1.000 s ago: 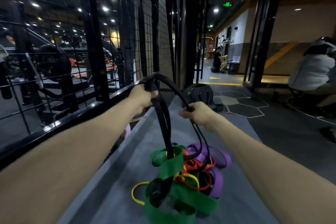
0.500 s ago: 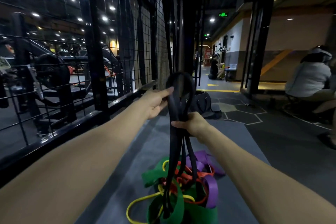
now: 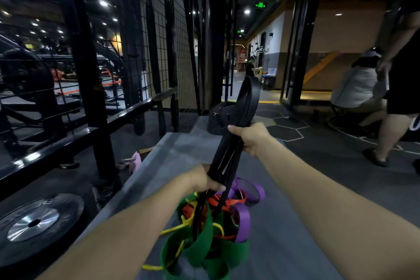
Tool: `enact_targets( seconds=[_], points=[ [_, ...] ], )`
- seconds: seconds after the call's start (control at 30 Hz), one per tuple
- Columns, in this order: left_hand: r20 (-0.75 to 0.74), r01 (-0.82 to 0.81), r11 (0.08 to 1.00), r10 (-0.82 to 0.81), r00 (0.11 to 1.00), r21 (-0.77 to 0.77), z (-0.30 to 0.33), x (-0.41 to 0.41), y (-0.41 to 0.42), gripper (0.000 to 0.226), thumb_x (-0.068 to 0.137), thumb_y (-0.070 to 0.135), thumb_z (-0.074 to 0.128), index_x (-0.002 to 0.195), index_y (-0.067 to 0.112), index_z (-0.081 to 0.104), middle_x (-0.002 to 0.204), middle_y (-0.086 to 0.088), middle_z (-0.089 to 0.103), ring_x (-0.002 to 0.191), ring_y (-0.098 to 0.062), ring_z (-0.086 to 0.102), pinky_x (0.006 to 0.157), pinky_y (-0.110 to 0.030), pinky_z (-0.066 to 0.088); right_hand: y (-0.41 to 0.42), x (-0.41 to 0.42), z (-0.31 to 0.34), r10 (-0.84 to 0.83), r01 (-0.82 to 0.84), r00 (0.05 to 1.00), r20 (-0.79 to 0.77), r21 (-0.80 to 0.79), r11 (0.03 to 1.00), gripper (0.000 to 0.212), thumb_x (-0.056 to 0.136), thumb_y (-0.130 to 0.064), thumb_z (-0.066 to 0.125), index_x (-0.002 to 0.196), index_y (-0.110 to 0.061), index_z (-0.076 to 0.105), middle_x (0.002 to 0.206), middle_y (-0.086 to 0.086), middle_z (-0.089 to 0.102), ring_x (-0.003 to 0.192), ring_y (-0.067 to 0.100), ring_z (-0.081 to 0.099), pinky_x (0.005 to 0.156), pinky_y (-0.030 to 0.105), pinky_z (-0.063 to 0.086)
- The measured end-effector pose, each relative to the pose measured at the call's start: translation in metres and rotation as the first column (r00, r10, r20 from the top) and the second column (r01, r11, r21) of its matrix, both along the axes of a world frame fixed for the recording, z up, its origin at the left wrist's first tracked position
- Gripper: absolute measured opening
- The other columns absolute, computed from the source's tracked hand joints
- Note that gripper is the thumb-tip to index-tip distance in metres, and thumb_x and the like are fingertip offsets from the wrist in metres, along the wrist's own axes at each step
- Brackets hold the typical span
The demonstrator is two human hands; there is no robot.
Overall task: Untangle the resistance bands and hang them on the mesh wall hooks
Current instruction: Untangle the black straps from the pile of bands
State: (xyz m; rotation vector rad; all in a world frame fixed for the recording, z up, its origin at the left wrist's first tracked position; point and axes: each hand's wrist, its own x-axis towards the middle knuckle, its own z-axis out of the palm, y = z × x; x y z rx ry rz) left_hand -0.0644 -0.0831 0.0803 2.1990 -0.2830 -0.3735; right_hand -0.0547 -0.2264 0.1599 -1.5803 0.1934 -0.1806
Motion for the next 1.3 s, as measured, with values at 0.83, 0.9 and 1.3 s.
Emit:
enact_targets(
  seconds=[0.83, 0.9, 1.3],
  points=[
    [0.016, -0.290, 0.862, 0.326, 0.945, -0.417, 0.100, -0.006, 0.027, 0.017, 0.075, 0.011, 0.074, 0.085, 0.009, 0.061, 0.079, -0.005, 0.067, 0.072, -0.014, 0.065, 0.076, -0.032, 0.058, 0.012, -0.029, -0.020, 0.210, -0.199, 0.977, 0.020, -0.247, 0.948, 0.015, 0.077, -0.017, 0.076, 0.070, -0.010, 0.065, 0.071, 0.005, 0.063, 0.067, 0.018, 0.058, 0.068, 0.026, 0.052],
    [-0.031, -0.305, 0.833, 0.328, 0.944, -0.461, 0.098, -0.010, 0.020, 0.017, 0.077, 0.012, 0.073, 0.088, 0.009, 0.060, 0.081, -0.003, 0.066, 0.076, -0.013, 0.064, 0.079, -0.031, 0.055, 0.023, -0.039, -0.019, 0.301, -0.285, 0.954, 0.007, -0.303, 0.909, 0.015, 0.077, -0.013, 0.075, 0.087, -0.004, 0.068, 0.071, 0.002, 0.061, 0.060, 0.013, 0.055, 0.056, 0.018, 0.048],
    [0.274, -0.238, 0.955, 0.279, 0.920, -0.176, 0.056, -0.016, 0.010, 0.021, 0.090, 0.004, 0.054, 0.110, 0.006, 0.061, 0.101, -0.008, 0.063, 0.093, -0.016, 0.055, 0.076, -0.023, 0.045, 0.024, -0.029, -0.045, 0.044, -0.048, 0.999, -0.024, -0.244, 0.969, 0.025, 0.075, -0.008, 0.076, 0.096, 0.004, 0.068, 0.099, 0.021, 0.070, 0.090, 0.030, 0.067, 0.088, 0.045, 0.054]
  ],
)
